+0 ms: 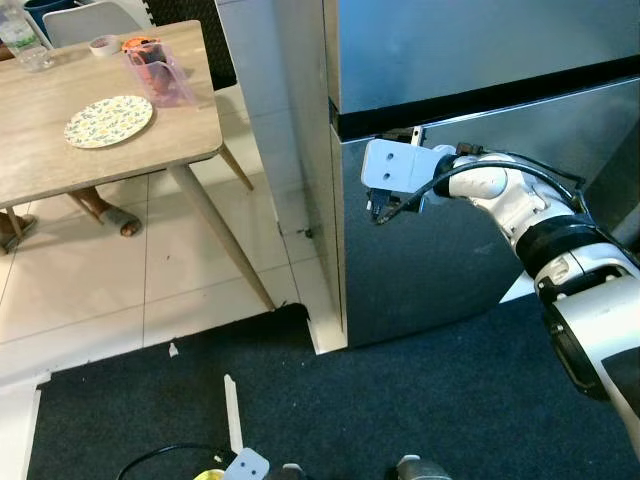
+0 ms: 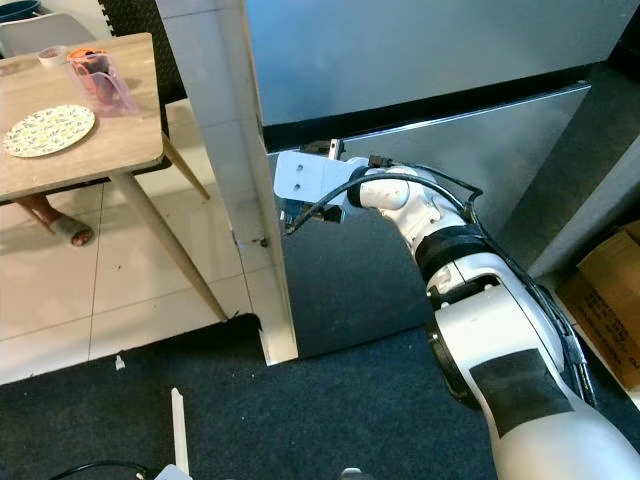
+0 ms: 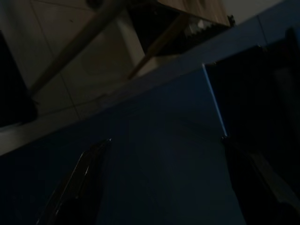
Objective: Restocking fridge
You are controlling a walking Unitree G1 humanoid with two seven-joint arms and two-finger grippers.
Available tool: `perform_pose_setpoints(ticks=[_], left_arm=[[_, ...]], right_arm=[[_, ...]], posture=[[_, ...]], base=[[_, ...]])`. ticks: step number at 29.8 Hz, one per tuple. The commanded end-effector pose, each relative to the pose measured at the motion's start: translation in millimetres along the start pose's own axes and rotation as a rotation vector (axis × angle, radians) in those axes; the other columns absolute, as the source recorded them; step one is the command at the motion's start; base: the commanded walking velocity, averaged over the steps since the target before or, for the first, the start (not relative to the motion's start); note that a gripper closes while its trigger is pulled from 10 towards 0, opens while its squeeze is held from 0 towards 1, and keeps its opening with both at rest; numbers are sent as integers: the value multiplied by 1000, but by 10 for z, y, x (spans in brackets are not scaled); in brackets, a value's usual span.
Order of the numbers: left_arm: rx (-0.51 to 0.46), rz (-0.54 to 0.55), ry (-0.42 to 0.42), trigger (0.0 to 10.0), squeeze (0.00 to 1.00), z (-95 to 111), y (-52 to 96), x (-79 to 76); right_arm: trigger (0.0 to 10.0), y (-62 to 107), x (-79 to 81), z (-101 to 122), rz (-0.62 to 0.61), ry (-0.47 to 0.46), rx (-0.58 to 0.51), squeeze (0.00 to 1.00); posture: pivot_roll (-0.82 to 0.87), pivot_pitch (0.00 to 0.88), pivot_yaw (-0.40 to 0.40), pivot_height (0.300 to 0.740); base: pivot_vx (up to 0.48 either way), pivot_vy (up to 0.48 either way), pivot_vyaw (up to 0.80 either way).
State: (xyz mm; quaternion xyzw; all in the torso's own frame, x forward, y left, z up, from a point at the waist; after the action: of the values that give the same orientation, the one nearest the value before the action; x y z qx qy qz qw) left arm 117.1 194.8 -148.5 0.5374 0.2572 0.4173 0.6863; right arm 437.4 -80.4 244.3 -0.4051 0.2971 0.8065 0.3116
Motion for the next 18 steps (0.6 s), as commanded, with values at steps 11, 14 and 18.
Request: perform_pose_setpoints(ticks=[11, 14, 18], left_arm=[[-17, -34, -17, 10000, 0, 57, -24, -146], [-19, -37, -19, 10000, 0, 64, -27, -162], [-20, -38, -20, 10000, 0, 64, -28, -173]], right_arm=[[10000, 38, -148, 269, 38, -102, -159, 0], [10000, 24, -163, 236, 20, -59, -119, 0], [10000, 4, -178, 148, -18, 9, -38, 0]], posture=[[18, 177, -48, 740], [12, 181, -49, 740], [14, 188, -50, 740]], base=[[0, 0, 0], [0, 0, 0], [0, 0, 0]])
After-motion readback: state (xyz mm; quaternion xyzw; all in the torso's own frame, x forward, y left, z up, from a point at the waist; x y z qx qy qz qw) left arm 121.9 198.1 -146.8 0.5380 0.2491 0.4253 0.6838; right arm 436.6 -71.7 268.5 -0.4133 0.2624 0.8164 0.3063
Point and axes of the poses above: a point about 5 cm out from each wrist's last joint towards the gripper, its own y axis pointing back from the gripper into the wrist, its own z axis along the axis of the wrist's last joint, x = y × z, the point moved 4 cm from there along -y, pointing out of the wrist towards the gripper, and after that the axes turned 4 degrees about -y, right-handed, at the moved point
